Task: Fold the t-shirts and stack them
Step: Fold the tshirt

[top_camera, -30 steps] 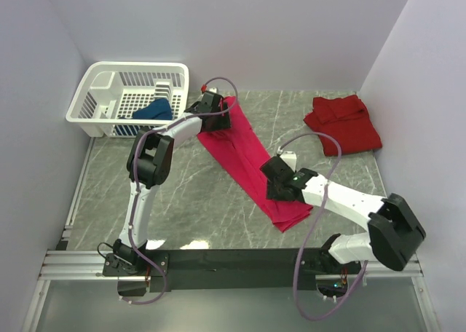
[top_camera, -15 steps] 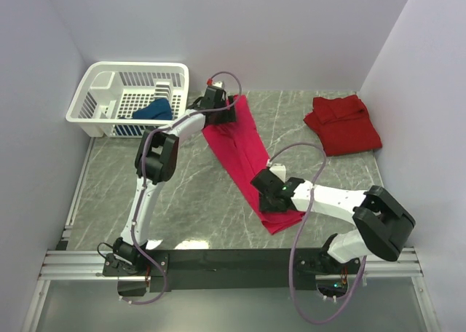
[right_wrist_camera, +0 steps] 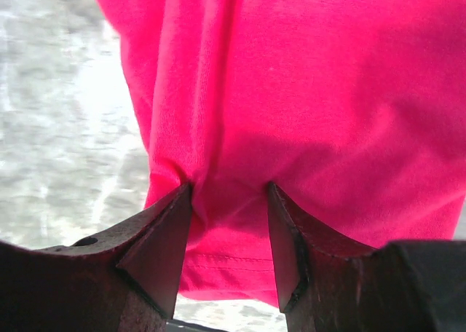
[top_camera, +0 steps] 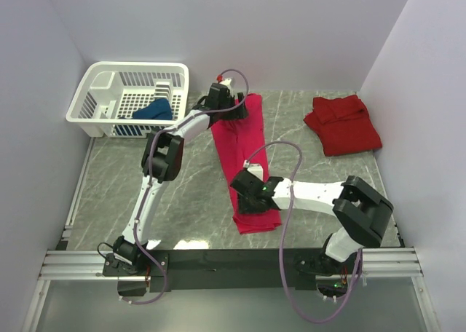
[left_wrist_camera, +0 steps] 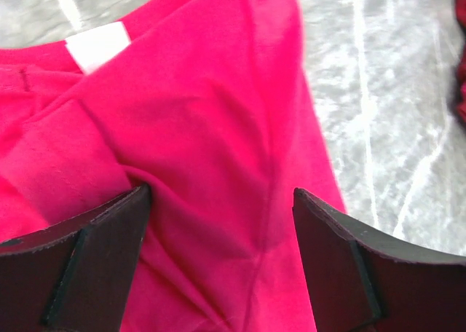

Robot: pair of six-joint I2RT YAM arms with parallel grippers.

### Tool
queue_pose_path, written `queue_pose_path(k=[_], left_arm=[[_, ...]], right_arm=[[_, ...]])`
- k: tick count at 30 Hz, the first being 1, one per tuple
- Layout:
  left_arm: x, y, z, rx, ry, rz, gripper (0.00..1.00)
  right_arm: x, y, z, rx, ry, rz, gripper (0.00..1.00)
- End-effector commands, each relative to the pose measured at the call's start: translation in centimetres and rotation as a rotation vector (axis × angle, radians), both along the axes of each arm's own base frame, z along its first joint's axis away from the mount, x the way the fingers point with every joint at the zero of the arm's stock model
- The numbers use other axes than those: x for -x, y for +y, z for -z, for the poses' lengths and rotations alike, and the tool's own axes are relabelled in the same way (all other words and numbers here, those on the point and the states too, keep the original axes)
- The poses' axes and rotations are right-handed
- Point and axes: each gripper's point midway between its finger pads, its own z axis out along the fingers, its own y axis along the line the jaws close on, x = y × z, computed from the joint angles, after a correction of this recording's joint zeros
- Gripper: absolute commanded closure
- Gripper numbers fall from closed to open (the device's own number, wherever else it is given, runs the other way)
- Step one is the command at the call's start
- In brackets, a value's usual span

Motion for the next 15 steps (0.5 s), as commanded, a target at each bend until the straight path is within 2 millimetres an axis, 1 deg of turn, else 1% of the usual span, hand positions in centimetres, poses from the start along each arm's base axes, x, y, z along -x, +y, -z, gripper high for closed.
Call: queue_pose_path(k=[1,3,4,5,6,7,9,10,11,12,13,15], left_arm=[[-0.7,-2.2,-3.4,0.046,-0.118,0.093,0.15],[-0.8,-2.4,-4.2,0.053,-0.139,0.104,0.15],[-0.8,-2.4,-5.5,0.062,-0.159,0.108,0.15],[-0.7,-2.5,-6.5,0.071,-0.177,0.114,0.15],[-0.6,-2.6,-8.5,0.088,-0.219,0.117,0.14],[-0.3,-2.5,-9.5,0.095,-0.228,0.123,0.14],[-0.3,-2.6,-12.9,0.124,-0.297,0.120,0.14],[0.0,-2.4,-16.1,0.145,-0.348,0.117,0.14],[0.3,-2.3,-17.4,0.153,-0.367,0.115,0.14],[0.6,-2.1,-18.9,0.163,-0.389,0.110,0.14],[1.3,-1.5,-21.3,0.174,-0.422,0.097,0.13],[1.8,-0.2,-22.7,0.177,-0.428,0.034,0.13]], right_arm=[[0.1,1.9,-0.3,-0.045,0.020,-0.023,0.47],[-0.3,2.2,-1.1,-0.058,-0.004,-0.028,0.47],[-0.8,2.1,-2.1,-0.060,-0.034,-0.020,0.46],[-0.9,2.0,-2.7,-0.060,-0.047,-0.017,0.46],[-1.1,1.8,-3.8,-0.069,-0.069,-0.012,0.46],[-1.3,1.5,-4.4,-0.070,-0.089,-0.001,0.46],[-1.4,0.9,-5.4,-0.079,-0.115,0.016,0.46],[-1.1,0.4,-6.4,-0.095,-0.131,0.022,0.46],[-1.2,-0.1,-6.8,-0.095,-0.147,0.039,0.46],[-1.0,-0.7,-7.6,-0.115,-0.167,0.049,0.46],[-0.8,-1.3,-7.8,-0.111,-0.169,0.060,0.46],[-0.5,-2.4,-8.4,-0.128,-0.194,0.080,0.46]])
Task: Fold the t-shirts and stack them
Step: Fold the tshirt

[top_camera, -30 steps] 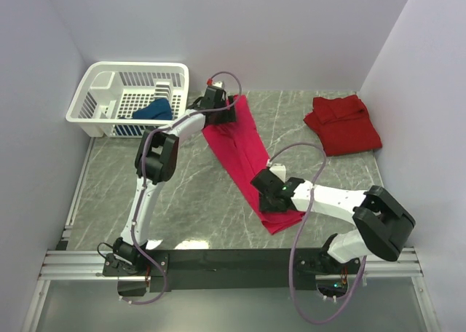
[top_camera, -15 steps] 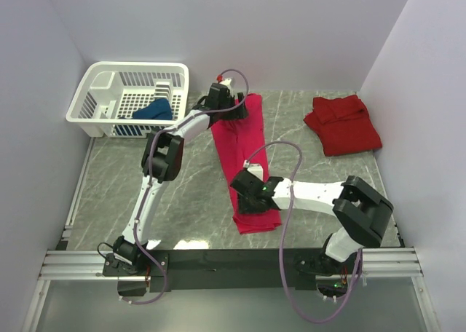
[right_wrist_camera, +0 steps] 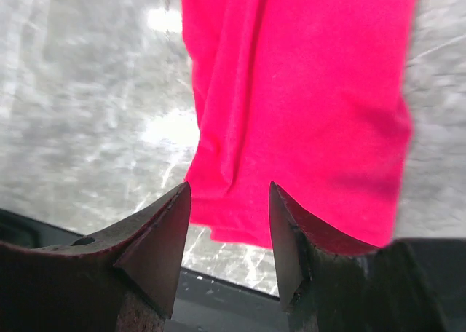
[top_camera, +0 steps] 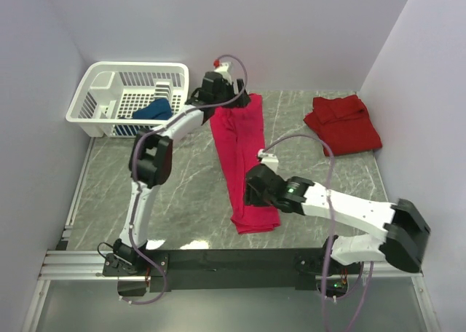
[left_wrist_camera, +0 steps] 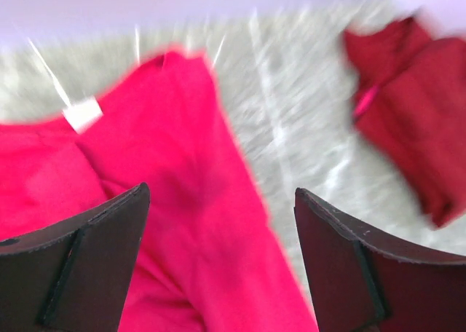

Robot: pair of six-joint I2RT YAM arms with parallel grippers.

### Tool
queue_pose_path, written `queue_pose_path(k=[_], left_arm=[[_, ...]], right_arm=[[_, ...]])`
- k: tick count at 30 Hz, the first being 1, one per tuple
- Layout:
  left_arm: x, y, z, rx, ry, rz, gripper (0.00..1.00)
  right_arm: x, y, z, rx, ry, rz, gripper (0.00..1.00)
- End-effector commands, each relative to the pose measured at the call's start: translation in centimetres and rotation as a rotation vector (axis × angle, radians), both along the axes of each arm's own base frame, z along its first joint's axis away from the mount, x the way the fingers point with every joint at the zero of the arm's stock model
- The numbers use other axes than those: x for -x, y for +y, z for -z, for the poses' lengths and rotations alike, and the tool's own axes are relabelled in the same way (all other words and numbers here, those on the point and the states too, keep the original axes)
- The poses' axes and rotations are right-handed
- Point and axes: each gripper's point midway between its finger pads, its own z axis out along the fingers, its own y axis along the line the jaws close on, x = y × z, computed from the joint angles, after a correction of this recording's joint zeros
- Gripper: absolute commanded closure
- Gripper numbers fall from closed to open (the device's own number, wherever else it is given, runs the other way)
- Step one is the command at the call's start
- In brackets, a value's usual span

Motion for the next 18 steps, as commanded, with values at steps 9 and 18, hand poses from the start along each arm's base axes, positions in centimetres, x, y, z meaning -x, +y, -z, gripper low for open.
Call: queue_pose_path(k=[9,18], left_arm=[[11.8,7.7,-5.9,0.023,0.042,-0.253,0.15],[26.0,5.4,0.9,-0.081,0.246,-0.159,0.15]], right_arm=[[0.3,-6.8,1.6,-0.010,-0.032,0.142,0.45],[1.2,-8.5,3.2,-0.047,0.014,0.164,0.45]])
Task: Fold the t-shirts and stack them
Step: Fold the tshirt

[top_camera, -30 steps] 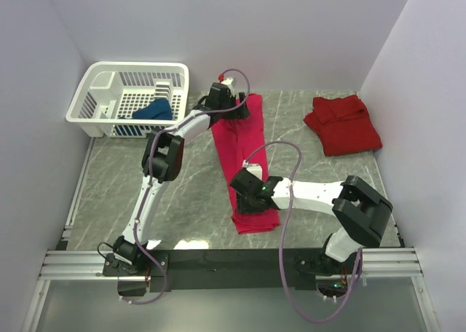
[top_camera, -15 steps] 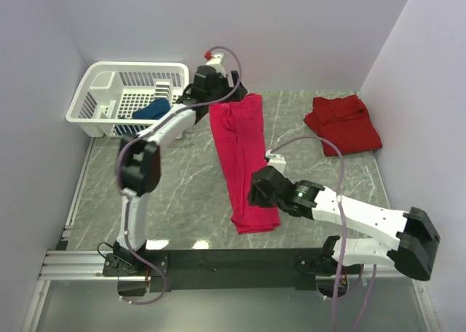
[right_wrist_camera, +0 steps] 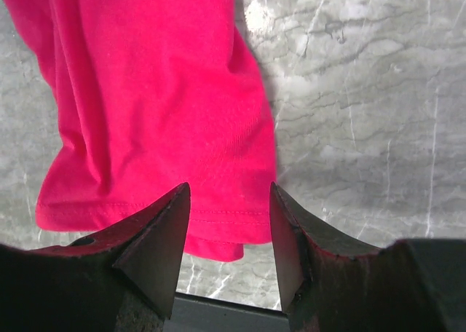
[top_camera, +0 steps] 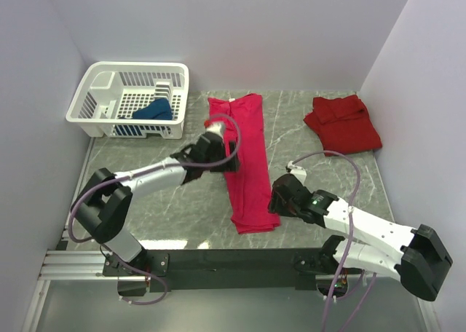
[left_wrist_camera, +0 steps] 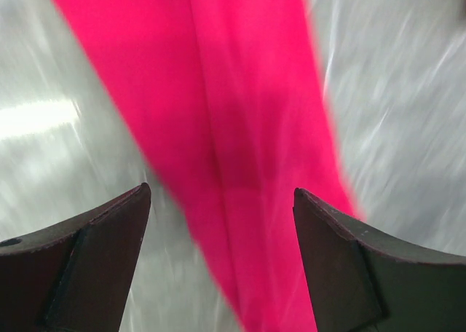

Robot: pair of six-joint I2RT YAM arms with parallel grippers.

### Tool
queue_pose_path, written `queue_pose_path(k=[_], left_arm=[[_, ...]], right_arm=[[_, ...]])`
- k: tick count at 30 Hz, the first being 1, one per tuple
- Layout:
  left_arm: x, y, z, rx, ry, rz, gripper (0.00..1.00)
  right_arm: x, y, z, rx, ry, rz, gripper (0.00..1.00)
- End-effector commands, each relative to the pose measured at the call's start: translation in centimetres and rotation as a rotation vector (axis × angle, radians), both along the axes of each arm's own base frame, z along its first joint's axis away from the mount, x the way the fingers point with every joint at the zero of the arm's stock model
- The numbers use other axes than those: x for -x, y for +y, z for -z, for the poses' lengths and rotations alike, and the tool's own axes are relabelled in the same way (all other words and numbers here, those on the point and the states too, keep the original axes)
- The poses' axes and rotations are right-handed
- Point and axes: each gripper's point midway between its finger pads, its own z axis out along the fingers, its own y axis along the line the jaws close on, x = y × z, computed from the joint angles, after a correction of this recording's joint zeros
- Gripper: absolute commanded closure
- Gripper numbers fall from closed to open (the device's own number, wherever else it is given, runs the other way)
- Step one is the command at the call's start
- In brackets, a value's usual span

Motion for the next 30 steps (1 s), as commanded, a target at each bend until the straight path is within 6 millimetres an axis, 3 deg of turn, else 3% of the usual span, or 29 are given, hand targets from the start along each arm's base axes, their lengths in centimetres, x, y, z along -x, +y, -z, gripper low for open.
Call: queue_pose_path(k=[1,6,9,20,30], left_arm=[[4.1,0.4,1.1,-0.007,0.066,-0.012,0.15],[10.0,0.3,4.2,-0.017,0.172,0.054,0.15],[12.4,-0.2,4.0,0.027,0.200,0.085,0.15],[17.6,-2.9,5.8,0.092,0.297,0.167,0.15],[20.4,-4.1,6.6,0.048,0.344,0.191,0.15]], right_arm=[[0.1,0.4,-0.2,-0.059,-0.012,-0.001,0.45],[1.2,0.1,1.1,-0.077,0.023,0.005,0.45],[1.5,0.0,1.3,-0.087,0.031,0.007,0.45],[2.4,0.2,2.5,-0.090,0.062,-0.001,0.45],[2.9,1.4,3.4,-0.104,0.085,-0.037,0.45]])
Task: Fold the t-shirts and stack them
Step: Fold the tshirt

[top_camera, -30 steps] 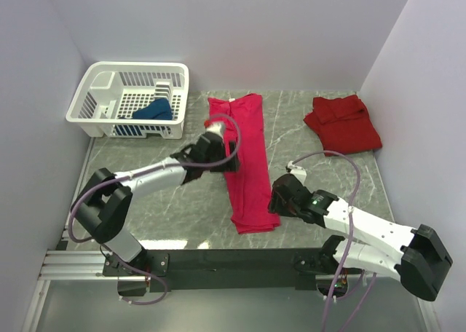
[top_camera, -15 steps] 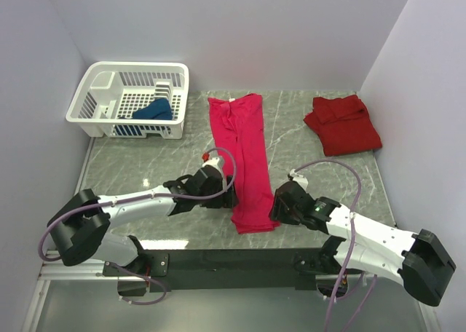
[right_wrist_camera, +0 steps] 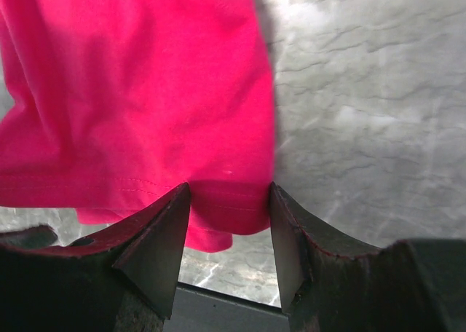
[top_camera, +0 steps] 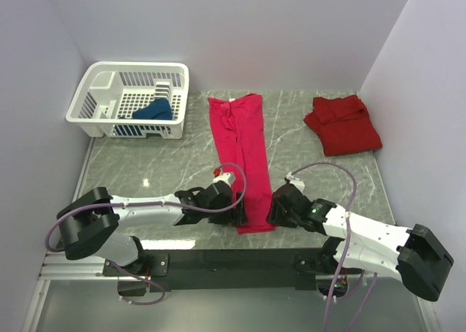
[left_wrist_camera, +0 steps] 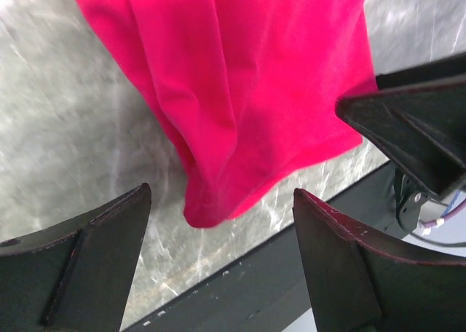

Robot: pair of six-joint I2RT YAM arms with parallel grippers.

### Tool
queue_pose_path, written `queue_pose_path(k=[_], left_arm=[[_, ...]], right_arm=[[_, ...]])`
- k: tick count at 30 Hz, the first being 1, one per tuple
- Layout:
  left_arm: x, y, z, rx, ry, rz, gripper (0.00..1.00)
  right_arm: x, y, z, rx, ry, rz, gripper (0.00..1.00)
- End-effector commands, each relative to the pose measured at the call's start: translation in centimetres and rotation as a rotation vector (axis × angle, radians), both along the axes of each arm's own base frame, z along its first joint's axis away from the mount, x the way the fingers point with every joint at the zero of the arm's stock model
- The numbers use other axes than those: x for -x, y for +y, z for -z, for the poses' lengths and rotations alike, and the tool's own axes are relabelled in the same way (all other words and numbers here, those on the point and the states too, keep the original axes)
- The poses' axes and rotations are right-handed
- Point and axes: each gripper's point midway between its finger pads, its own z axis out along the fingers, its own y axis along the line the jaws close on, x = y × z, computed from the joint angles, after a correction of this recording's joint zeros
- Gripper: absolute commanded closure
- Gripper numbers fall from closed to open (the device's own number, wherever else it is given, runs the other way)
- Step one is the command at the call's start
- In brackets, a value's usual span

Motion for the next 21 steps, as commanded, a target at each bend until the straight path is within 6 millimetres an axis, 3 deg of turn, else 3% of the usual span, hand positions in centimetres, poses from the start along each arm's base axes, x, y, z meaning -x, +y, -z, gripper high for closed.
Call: queue_pose_path(k=[1,8,11,12,15,21], left_arm=[[0.5,-0.8,-0.5,0.010,0.009,-0.015,0.16],[2.7,-1.6,0.1,0.012,0.041,0.013,0.19],[3.2,-1.9,0.7,0.013,0.056,0.018,0.29],[3.3,-1.9,0.9,0.006,0.060,0.019,0.38],[3.3,-1.8,1.3,-0.005,0.055,0.007,0.50],[2.5,-0.9,1.9,-0.042,0.019,-0.040,0.61]], right_arm=[[-0.2,1.3,0.0,-0.033,-0.010,-0.012,0.45],[0.1,2.1,-0.3,-0.032,-0.012,-0.032,0.46],[0.2,2.1,-0.4,-0.028,-0.011,-0.032,0.46],[0.2,2.2,-0.4,-0.028,-0.013,-0.034,0.46],[0.4,2.3,-0.5,-0.029,-0.012,-0.036,0.46],[0.6,2.5,-0.4,-0.025,-0.011,-0.044,0.46]])
